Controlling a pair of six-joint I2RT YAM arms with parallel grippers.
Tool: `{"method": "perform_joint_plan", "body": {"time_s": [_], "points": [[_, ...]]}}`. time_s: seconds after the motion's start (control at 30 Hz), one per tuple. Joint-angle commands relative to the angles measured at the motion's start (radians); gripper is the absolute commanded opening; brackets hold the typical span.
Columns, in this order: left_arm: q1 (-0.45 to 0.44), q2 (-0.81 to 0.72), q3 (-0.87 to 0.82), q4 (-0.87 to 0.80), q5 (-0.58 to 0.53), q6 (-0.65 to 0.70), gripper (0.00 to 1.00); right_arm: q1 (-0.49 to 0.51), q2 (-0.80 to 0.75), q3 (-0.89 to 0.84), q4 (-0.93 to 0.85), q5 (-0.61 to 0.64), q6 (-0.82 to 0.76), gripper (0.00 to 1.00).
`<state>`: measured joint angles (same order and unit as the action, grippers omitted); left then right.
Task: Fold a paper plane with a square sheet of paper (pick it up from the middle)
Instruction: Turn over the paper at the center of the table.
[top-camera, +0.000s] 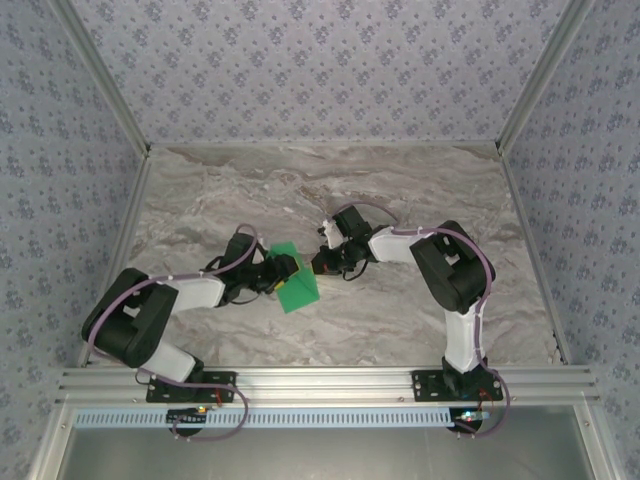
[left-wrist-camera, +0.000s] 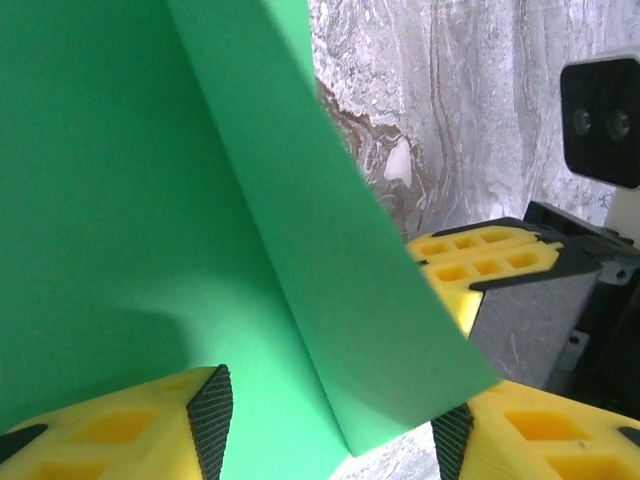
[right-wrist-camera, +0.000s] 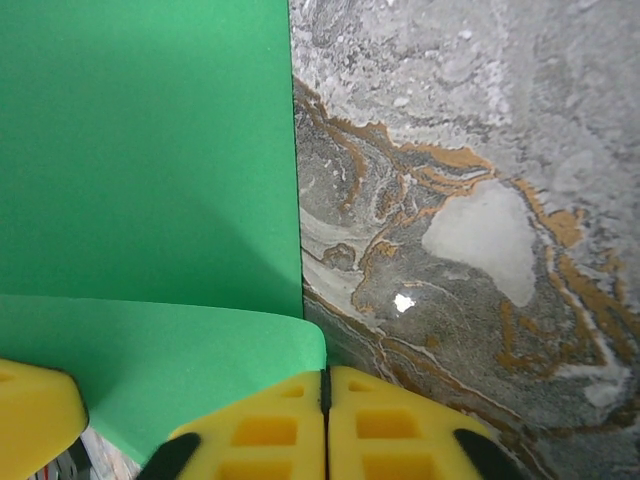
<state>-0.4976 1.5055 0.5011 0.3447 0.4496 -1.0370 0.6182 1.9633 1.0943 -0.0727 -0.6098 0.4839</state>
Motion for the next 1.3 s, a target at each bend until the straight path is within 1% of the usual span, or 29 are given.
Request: {"method": "perform_joint_plan", "body": {"time_s": [0.0, 0.1, 0.17, 0.37, 0.4, 0.47, 0.53, 0.63, 0.7, 0.8, 0.83, 0.9, 0.97, 1.1, 1.2, 1.27], "points": [[-0.006, 0.015, 0.039, 0.003, 0.006, 0.028, 0.54, -0.005, -0.064, -0.009, -0.037, 0.018, 0.001, 0.21], [-0.006, 0.024, 0.039, 0.001, 0.003, 0.028, 0.49, -0.006, -0.123, -0.027, -0.042, 0.064, 0.011, 0.34], [-0.006, 0.030, 0.037, 0.002, 0.000, 0.028, 0.42, -0.008, -0.161, -0.040, -0.050, 0.096, 0.019, 0.39], [-0.006, 0.031, 0.044, -0.026, -0.021, 0.052, 0.19, -0.020, -0.292, -0.100, -0.059, 0.186, 0.048, 0.51], [-0.006, 0.025, 0.050, -0.043, -0.029, 0.063, 0.14, -0.022, -0.320, -0.114, -0.062, 0.211, 0.053, 0.53], [-0.007, 0.002, 0.076, -0.114, -0.050, 0.091, 0.11, -0.027, -0.378, -0.137, -0.073, 0.259, 0.057, 0.57], [-0.007, -0.041, 0.127, -0.262, -0.093, 0.140, 0.09, -0.030, -0.444, -0.161, -0.097, 0.332, 0.058, 0.61], [-0.020, -0.124, 0.268, -0.603, -0.218, 0.238, 0.09, -0.036, -0.555, -0.204, -0.136, 0.435, 0.056, 0.68], [-0.046, -0.162, 0.383, -0.827, -0.347, 0.315, 0.09, -0.044, -0.628, -0.241, -0.159, 0.498, 0.059, 0.77], [-0.087, -0.182, 0.523, -1.062, -0.531, 0.397, 0.09, -0.059, -0.723, -0.285, -0.192, 0.573, 0.064, 0.87], [-0.101, -0.180, 0.560, -1.120, -0.582, 0.416, 0.09, -0.064, -0.745, -0.294, -0.203, 0.594, 0.066, 0.88], [-0.133, -0.159, 0.638, -1.223, -0.718, 0.445, 0.09, -0.073, -0.794, -0.316, -0.229, 0.628, 0.069, 0.90], [-0.162, -0.120, 0.689, -1.283, -0.828, 0.460, 0.09, -0.081, -0.829, -0.337, -0.243, 0.653, 0.075, 0.92], [-0.228, 0.028, 0.784, -1.390, -1.061, 0.433, 0.09, -0.099, -0.877, -0.375, -0.260, 0.681, 0.098, 0.93], [-0.276, 0.174, 0.850, -1.445, -1.172, 0.397, 0.09, -0.111, -0.898, -0.394, -0.273, 0.707, 0.126, 0.93], [-0.307, 0.275, 0.888, -1.453, -1.207, 0.384, 0.09, -0.119, -0.905, -0.401, -0.285, 0.716, 0.136, 0.93]]}}
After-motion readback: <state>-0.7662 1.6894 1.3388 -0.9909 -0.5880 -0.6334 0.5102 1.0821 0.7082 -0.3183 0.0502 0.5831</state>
